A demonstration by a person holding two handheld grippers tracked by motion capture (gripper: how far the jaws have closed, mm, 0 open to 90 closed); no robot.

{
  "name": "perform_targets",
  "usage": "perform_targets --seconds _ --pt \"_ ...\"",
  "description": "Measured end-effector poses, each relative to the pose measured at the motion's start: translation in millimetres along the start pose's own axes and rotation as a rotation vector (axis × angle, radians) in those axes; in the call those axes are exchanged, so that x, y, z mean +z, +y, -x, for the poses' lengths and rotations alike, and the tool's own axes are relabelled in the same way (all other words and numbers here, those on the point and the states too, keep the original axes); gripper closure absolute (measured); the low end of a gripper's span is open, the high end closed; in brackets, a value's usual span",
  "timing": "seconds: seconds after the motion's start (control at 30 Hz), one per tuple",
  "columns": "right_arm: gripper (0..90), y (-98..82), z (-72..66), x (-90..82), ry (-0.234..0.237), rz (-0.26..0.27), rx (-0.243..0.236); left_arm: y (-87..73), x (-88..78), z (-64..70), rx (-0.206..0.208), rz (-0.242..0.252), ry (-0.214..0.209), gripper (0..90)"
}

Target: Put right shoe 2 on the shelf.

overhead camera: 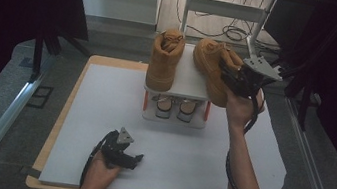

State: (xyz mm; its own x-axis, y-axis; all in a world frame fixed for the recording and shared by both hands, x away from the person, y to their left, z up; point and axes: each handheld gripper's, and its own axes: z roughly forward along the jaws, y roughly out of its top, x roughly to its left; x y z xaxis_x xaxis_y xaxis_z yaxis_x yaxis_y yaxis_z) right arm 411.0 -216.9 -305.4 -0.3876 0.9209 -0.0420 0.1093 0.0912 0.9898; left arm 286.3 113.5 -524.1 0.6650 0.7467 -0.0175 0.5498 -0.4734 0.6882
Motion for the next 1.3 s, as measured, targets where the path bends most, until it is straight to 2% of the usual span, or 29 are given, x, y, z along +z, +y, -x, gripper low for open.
perform_targets --seconds 0.4,0.77,0.93,1.07,1.3 --pt "55.6 -1.1 -7.7 24.2 0.015 -0.011 -0.007 0.0 -0.1 0.0 0.001 -0.001 -0.001 10.6" --pt "55.4 -2.3 -11.4 39.3 0.019 -0.006 -0.008 0.0 -0.1 -0.1 0.002 -0.002 -0.001 10.7" --pt "53.6 -5.4 -17.5 45.1 0.026 -0.013 -0.036 0.1 -0.1 -0.2 0.003 -0.002 -0.001 10.6" --pt "45.9 -7.4 -15.7 46.7 0.053 -0.012 -0.013 -0.1 0.0 0.1 0.004 0.001 0.0 10.8" --pt "25.3 -4.0 -17.4 49.5 0.043 -0.042 -0.048 -0.1 0.1 0.3 0.001 0.004 0.001 10.8"
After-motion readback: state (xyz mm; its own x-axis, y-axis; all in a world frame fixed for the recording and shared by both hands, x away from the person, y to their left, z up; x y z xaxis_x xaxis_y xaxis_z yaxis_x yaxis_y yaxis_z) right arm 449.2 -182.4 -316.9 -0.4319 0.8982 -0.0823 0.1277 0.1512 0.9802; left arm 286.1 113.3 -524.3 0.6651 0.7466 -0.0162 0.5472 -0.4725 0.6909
